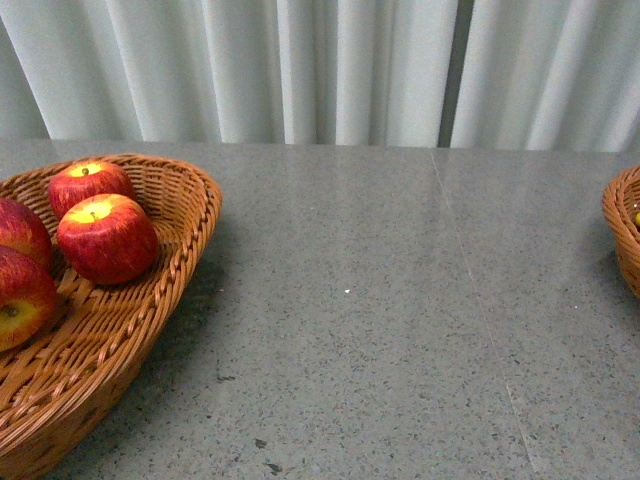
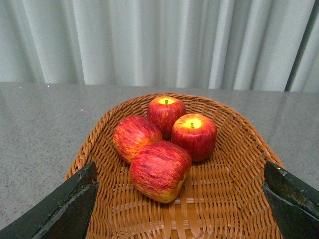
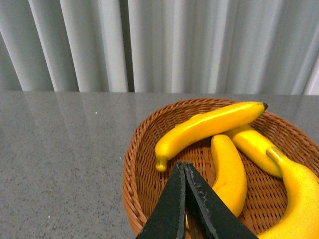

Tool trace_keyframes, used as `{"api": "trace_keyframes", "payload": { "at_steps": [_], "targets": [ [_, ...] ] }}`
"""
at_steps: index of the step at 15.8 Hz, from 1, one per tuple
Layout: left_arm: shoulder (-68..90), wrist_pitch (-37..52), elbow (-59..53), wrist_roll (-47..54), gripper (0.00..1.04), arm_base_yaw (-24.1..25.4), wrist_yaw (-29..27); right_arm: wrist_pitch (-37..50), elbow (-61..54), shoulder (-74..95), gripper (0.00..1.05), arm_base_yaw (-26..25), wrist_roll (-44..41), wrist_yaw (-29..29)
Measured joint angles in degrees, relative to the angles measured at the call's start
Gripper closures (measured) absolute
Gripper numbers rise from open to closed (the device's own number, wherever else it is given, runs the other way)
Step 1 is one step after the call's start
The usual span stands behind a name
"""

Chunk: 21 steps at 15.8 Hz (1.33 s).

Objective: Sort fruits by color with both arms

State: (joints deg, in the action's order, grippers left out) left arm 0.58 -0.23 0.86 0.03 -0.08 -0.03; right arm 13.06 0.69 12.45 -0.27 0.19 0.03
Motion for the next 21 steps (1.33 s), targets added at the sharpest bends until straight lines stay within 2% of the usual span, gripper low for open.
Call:
{"api": "trace_keyframes", "payload": {
  "at_steps": [3, 4, 10, 11, 15, 18, 21],
  "targets": [
    [0.0, 0.0, 0.0, 0.0, 0.07, 0.0, 0.0, -3.1, 0.0, -2.7, 1.03, 0.0, 0.0, 0.0],
    [0.0, 0.0, 0.0, 0.0, 0.07, 0.0, 0.0, -12.5, 0.1, -8.6, 1.03, 0.0, 0.0, -0.2],
    [0.0, 0.0, 0.0, 0.0, 0.07, 0.0, 0.0, -13.3, 0.0, -12.2, 1.03, 0.0, 0.0, 0.0],
    [0.0, 0.0, 0.0, 0.0, 0.07, 0.0, 0.0, -13.4, 0.0, -12.2, 0.94, 0.0, 0.0, 0.0],
    [0.0, 0.0, 0.0, 0.0, 0.07, 0.0, 0.0, -13.3, 0.0, -12.2, 0.41, 0.0, 0.0, 0.0],
    [0.0, 0.0, 0.0, 0.0, 0.07, 0.0, 0.0, -13.3, 0.0, -12.2, 0.05, 0.0, 0.0, 0.0],
    [0.0, 0.0, 0.0, 0.0, 0.07, 0.0, 0.0, -13.3, 0.0, -12.2, 0.06, 0.0, 0.0, 0.0]
  ]
}}
